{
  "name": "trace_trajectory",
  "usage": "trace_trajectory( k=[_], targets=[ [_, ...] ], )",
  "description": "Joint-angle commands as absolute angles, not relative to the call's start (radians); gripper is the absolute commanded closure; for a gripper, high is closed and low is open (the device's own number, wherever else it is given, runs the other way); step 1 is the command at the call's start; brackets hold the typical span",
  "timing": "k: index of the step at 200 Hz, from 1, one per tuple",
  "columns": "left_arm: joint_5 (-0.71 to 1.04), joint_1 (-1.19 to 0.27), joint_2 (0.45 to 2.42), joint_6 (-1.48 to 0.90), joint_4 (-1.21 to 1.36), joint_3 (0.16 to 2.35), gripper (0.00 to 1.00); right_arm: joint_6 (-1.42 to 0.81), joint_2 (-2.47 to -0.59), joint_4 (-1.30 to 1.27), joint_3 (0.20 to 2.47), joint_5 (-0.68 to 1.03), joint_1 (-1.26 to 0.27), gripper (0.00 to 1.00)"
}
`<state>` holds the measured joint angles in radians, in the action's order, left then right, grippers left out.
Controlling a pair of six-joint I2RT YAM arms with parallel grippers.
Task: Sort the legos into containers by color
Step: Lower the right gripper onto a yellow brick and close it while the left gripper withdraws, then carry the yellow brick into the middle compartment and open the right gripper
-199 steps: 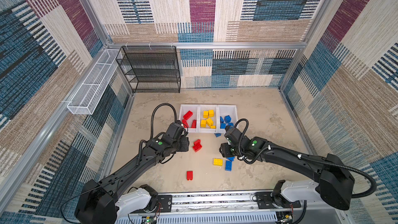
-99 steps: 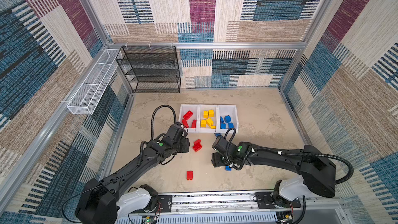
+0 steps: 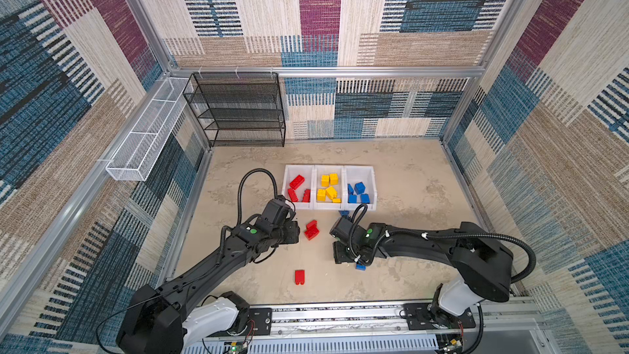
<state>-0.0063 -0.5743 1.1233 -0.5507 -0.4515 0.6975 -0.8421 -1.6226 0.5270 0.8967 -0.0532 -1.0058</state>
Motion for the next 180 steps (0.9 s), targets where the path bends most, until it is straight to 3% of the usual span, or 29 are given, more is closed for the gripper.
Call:
trace_trajectory(
  k=[1, 47, 107, 180],
  targets=[
    [0.002, -0.573, 1.11, -0.574, -0.427, 0.683, 0.43, -0.867, -1.638, 0.543, 0.899, -0.075, -1.006, 0.39],
    [-0.005, -0.573, 1.094, -0.567, -0.432, 0.67, 0.43, -0.872, -1.637, 0.543, 0.912, -0.086, -1.007, 0.54],
    [-0.008, -0.573, 1.088, -0.564, -0.457, 0.672, 0.43, -0.674, -1.61, 0.612, 1.062, -0.12, -0.988, 0.56],
    [0.002, -0.574, 1.018, -0.587, -0.487, 0.649, 0.43, -0.365, -1.834, 0.576, 1.493, -0.107, -0.736, 0.56]
  ],
)
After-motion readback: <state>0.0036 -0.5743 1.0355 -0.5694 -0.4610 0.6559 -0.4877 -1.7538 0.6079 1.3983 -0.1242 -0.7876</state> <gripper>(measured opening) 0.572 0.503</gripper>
